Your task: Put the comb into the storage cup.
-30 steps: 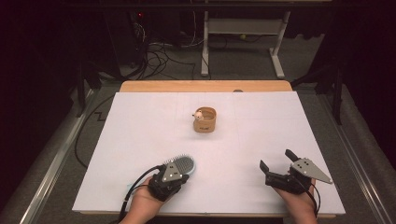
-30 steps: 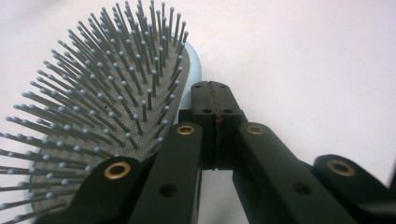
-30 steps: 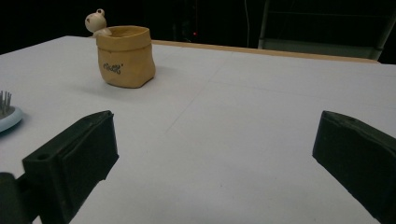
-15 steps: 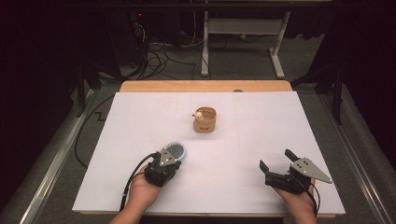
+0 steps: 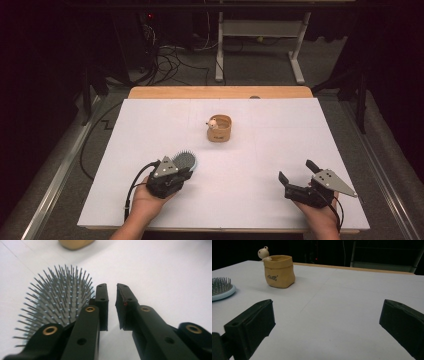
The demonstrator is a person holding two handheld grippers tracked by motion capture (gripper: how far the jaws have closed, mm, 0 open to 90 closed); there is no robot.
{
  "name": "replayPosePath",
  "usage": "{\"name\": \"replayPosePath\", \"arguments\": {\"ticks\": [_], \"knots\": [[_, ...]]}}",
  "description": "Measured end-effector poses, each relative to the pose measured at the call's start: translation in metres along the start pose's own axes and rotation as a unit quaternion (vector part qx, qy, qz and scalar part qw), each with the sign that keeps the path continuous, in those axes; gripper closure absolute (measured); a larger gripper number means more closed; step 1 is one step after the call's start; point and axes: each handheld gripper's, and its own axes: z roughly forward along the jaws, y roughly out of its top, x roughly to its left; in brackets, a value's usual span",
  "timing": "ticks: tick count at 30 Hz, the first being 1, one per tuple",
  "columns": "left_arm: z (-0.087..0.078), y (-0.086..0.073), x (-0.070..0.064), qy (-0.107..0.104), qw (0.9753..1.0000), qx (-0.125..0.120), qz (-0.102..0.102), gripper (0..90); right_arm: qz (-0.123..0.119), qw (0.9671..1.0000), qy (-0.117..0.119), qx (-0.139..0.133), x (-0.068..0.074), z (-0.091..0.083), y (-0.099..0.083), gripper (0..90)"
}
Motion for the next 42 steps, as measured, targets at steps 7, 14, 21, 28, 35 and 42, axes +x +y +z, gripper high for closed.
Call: {"name": "replayPosePath", "arguments": {"ticks": [7, 14, 21, 28, 35, 42], "knots": [[-0.028, -0.007, 0.019, 0.012, 0.9990, -0.037, -0.021, 66.8, 0.000, 1.0000, 0.000, -0.004, -0.001, -0.002, 0.001, 0.5], [-0.045, -0.019, 0.038, 0.032, 0.9952, -0.073, -0.056, 44.8, 0.003, 1.0000, -0.001, -0.003, -0.002, -0.002, 0.000, 0.5], [-0.047, -0.021, 0.040, 0.028, 0.9935, -0.091, -0.062, 28.6, 0.000, 1.0000, -0.001, -0.002, 0.000, -0.001, 0.000, 0.5], [-0.046, -0.021, 0.042, 0.034, 0.9924, -0.099, -0.064, 17.2, 0.000, 1.0000, -0.004, -0.002, -0.001, -0.001, 0.000, 0.5], [-0.043, -0.022, 0.045, 0.025, 0.9932, -0.096, -0.061, 6.8, 0.000, 1.0000, -0.007, -0.004, -0.001, -0.001, 0.001, 0.5], [-0.042, -0.021, 0.044, 0.016, 0.9922, -0.114, -0.048, 0.0, 0.000, 1.0000, -0.007, -0.003, 0.000, 0.000, 0.000, 0.5]]}}
